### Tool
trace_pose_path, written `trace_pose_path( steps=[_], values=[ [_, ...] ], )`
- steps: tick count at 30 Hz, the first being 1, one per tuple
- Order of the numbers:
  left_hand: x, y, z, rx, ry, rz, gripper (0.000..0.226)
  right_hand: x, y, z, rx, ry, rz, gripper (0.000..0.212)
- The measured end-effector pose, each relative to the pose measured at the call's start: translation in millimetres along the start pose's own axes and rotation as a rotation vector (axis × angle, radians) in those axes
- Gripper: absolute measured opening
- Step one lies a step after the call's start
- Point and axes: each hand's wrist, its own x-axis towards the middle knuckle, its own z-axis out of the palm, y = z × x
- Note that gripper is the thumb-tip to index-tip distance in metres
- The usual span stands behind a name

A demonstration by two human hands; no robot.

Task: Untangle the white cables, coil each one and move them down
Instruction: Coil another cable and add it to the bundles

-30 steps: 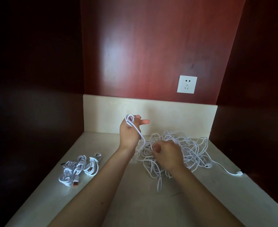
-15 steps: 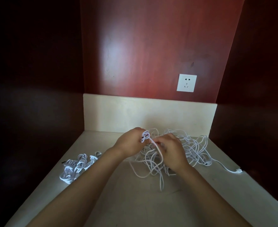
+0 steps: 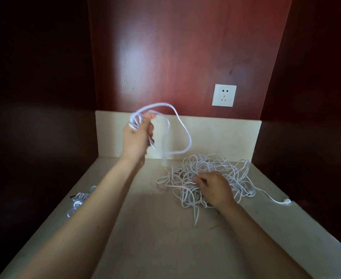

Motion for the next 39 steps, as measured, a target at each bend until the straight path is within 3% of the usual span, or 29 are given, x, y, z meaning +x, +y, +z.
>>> trace_pose_path(
  steps=[3, 7, 11, 14, 18, 22, 26, 29, 32, 36, 39],
  values=[
    [9, 16, -2, 0.096, 0.019, 0.048, 0.022, 4, -3, 0, 0.067, -0.019, 0.026, 0.026],
    [-2, -3, -3, 0.265, -0.052, 0.012, 0.021, 16, -37, -14, 0.575, 0.157, 0.14, 0.022],
    [-6, -25, -8, 0.287, -0.046, -0.11, 0.022, 13, -66, -23, 0.772, 0.213, 0.12, 0.017],
    [-5, -34, -14, 0.275, 0.015, -0.144, 0.024, -2, -77, -9, 0.528, 0.1, 0.067, 0.013],
    [-12, -56, -19, 0.317, 0.04, -0.231, 0.017, -19, -73, 18, -0.075, -0.282, 0.032, 0.058],
    [-26, -84, -15, 0.284, 0.056, -0.338, 0.024, -16, -49, 25, -0.315, -0.335, -0.042, 0.06],
    [-35, -101, 2, 0.211, 0.036, -0.392, 0.031, -4, -18, 26, -0.346, -0.334, -0.063, 0.053],
    [-38, -109, 17, 0.195, 0.001, -0.421, 0.024, 4, 10, 23, -0.391, -0.306, -0.043, 0.05],
    [-38, -117, 29, 0.191, -0.048, -0.427, 0.014, 10, 38, 12, -0.405, -0.298, 0.04, 0.05],
    [-36, -127, 43, 0.197, -0.134, -0.461, 0.017, 15, 76, -5, -0.448, -0.32, 0.168, 0.05],
    [-35, -129, 44, 0.254, -0.19, -0.464, 0.022, 22, 74, -16, -0.29, -0.274, 0.238, 0.04]
  ],
)
